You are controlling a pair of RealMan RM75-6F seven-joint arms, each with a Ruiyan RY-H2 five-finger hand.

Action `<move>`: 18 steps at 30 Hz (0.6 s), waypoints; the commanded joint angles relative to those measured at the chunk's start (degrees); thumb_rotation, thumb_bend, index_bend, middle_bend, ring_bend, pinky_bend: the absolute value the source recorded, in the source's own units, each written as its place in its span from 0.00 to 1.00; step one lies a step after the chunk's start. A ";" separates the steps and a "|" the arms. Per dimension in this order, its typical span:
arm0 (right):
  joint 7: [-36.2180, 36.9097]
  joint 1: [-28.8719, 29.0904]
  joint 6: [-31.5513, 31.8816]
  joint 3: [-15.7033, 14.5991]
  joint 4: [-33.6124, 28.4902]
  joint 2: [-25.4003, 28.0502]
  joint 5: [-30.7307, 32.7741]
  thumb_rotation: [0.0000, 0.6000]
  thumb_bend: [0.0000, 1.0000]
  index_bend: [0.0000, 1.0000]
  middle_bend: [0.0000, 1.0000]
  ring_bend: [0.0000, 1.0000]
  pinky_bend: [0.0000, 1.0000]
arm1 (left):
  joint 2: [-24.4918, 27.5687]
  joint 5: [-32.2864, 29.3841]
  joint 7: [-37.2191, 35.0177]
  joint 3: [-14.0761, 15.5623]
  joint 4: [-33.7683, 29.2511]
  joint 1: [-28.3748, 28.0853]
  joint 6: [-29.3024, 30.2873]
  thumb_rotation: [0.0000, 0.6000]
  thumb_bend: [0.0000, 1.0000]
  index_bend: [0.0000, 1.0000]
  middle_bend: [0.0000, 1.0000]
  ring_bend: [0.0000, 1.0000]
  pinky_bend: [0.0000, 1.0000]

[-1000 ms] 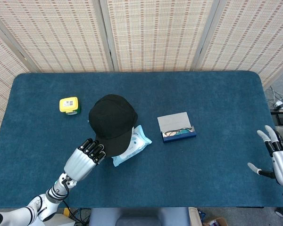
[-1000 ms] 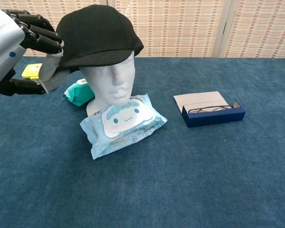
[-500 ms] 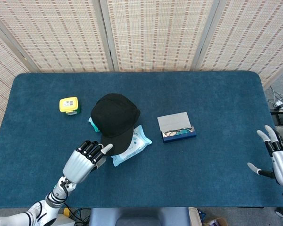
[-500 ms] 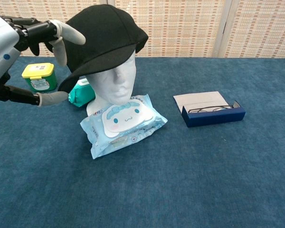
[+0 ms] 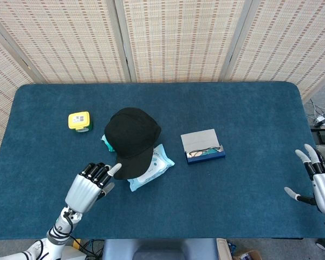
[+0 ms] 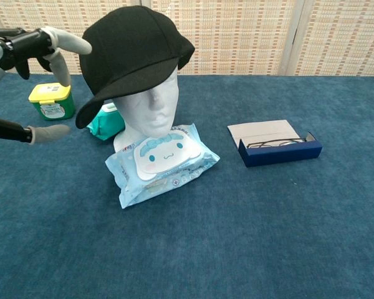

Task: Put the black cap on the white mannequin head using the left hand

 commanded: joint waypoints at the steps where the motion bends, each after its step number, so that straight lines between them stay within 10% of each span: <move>1: -0.17 0.02 -0.06 -0.01 -0.05 -0.03 0.01 1.00 0.00 0.00 0.03 0.00 0.16 | 1.27 -0.89 0.40 0.32 -0.99 1.50 0.38 1.00 0.02 0.25 0.48 0.41 0.50; 18: -3.97 0.67 -1.28 -0.04 -0.97 -0.97 0.49 1.00 0.00 0.00 0.03 0.00 0.16 | 9.98 -9.39 -4.02 0.31 -7.80 11.57 3.09 1.00 0.02 0.44 0.56 0.41 0.50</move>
